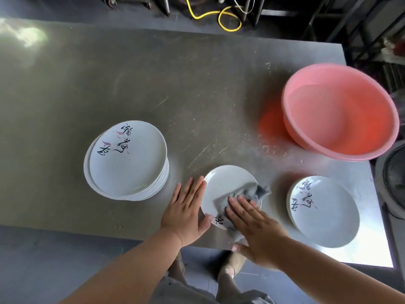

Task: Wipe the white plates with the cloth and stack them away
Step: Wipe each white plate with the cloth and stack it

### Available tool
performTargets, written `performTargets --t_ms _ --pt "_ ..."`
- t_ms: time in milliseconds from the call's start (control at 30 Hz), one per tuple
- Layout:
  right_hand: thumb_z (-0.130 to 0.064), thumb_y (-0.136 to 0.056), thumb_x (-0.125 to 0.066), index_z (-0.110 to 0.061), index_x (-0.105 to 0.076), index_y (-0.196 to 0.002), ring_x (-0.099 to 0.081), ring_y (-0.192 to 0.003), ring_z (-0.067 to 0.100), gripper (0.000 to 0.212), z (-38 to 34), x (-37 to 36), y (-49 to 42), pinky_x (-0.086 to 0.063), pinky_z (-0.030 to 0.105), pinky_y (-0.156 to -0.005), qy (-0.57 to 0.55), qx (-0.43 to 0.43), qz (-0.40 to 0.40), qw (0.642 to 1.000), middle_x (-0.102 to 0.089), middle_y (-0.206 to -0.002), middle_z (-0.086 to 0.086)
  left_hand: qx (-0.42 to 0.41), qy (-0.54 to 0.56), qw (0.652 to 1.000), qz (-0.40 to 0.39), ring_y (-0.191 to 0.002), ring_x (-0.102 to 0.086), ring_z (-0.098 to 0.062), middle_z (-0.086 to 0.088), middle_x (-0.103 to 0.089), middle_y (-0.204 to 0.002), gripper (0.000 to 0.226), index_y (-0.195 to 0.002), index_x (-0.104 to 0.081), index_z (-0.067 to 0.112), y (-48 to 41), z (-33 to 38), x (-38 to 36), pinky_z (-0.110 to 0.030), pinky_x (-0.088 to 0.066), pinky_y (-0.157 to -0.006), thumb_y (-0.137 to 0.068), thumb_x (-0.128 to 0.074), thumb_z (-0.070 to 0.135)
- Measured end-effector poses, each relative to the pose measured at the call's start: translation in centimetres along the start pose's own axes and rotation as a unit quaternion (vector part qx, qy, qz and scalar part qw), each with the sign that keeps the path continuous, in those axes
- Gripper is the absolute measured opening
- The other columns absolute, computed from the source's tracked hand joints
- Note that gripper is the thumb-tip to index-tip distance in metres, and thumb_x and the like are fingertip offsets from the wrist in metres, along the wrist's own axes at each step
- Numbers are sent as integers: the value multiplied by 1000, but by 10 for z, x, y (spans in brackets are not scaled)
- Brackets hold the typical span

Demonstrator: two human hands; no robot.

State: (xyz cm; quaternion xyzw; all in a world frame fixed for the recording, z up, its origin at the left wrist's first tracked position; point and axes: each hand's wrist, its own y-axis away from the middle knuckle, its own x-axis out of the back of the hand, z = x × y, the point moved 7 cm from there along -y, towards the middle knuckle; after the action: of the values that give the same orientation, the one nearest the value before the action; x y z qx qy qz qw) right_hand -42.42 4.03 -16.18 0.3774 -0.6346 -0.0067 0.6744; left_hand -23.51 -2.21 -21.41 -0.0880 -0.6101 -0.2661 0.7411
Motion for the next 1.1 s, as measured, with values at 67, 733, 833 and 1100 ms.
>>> performTargets --t_ms 67,733,833,1100 --pt "-75 -96 -30 -7 -35 -160 -23 -156 34 93 25 9 1 -15 46 -121 31 -36 13 999 -25 -169 14 -1 6 1000 5 -163 -2 -24 2 6 -177 96 -168 -2 15 0 0 -1 -56 -18 -128 -96 -43 62" --pt "-81 -89 8 -13 27 -159 43 -149 23 99 43 15 -64 14 45 -128 -27 -125 39 991 42 -164 3 -6 -4 1000 11 -163 -6 -26 1 1 -177 94 -168 -8 15 1 1 -2 -56 -17 -128 -95 -45 62" --pt "-80 -92 -1 -18 27 -161 43 -149 20 97 30 28 -87 10 45 -129 -13 -45 30 998 44 -163 -2 -8 -8 1000 15 -163 -6 -27 0 1 -177 95 -168 -5 15 0 1 -1 -56 -18 -128 -95 -44 63" --pt "-83 -88 9 -6 20 -158 37 -151 26 104 19 -14 -20 17 46 -126 -70 -169 11 983 31 -166 9 -6 -13 1000 10 -163 -3 -25 2 5 -177 93 -168 -1 15 1 1 -2 -56 -19 -128 -98 -36 65"
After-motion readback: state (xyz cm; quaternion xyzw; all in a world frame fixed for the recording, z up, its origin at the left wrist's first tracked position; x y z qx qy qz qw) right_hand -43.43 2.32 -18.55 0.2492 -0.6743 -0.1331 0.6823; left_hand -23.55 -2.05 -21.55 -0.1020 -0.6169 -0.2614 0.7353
